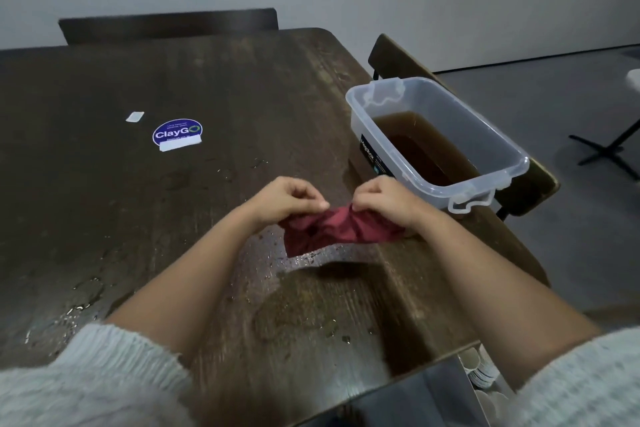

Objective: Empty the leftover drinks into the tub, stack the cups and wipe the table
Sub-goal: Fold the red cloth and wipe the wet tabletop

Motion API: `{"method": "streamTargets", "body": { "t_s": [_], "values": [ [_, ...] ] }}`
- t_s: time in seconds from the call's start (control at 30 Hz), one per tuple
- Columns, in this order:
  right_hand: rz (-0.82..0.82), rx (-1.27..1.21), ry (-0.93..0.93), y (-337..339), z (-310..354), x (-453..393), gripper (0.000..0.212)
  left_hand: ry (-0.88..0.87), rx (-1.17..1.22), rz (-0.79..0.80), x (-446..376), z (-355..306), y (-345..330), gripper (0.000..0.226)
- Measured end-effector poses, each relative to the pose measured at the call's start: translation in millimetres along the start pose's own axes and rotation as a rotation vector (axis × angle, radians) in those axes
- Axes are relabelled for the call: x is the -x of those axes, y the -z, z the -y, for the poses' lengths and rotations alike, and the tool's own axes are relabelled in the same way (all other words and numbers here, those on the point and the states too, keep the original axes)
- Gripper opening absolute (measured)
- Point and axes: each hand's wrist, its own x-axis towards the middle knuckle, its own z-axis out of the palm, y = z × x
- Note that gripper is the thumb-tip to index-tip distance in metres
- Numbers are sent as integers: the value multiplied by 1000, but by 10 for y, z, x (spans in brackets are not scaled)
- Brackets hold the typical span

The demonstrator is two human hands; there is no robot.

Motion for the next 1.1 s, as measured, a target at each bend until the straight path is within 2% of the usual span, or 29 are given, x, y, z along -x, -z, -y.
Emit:
{"method": "streamTargets", "body": {
  "t_s": [0.07, 0.13, 0.23, 0.3, 0.4, 0.5, 0.6, 0.73, 1.1],
  "values": [
    [207, 93, -123, -39, -93, -16, 31, 165, -88, 192, 46, 102, 35, 16],
    [259, 105, -189, -168, -254, -63, 18, 281, -235, 187, 33, 272, -14, 23],
    [67, 181, -235, -478, -505, -155, 15, 274, -589, 51, 38, 583, -270, 16],
    [-45, 301, -267, -777, -617, -131, 20, 257, -610, 16, 101, 747, -489, 22],
    [-57, 508, -298, -1291, -776, 9, 42, 193, -685, 94, 208, 960, -801, 39],
    [-27, 509, -360, -1571, -885, 96, 54, 224, -853, 187, 286, 1152, -981, 60],
    [-68, 535, -376, -1579, -967, -26, 62, 236, -848, 199, 180, 1259, -930, 62],
    [-99, 550, -384, -1483, -1025, -319, 68, 301, -707, 163, -234, 1218, -739, 58],
    [-94, 627, -317, -1078, -1073, -1570, 63, 321, -769, -102, -1285, 1293, -339, 58]
  ]
}}
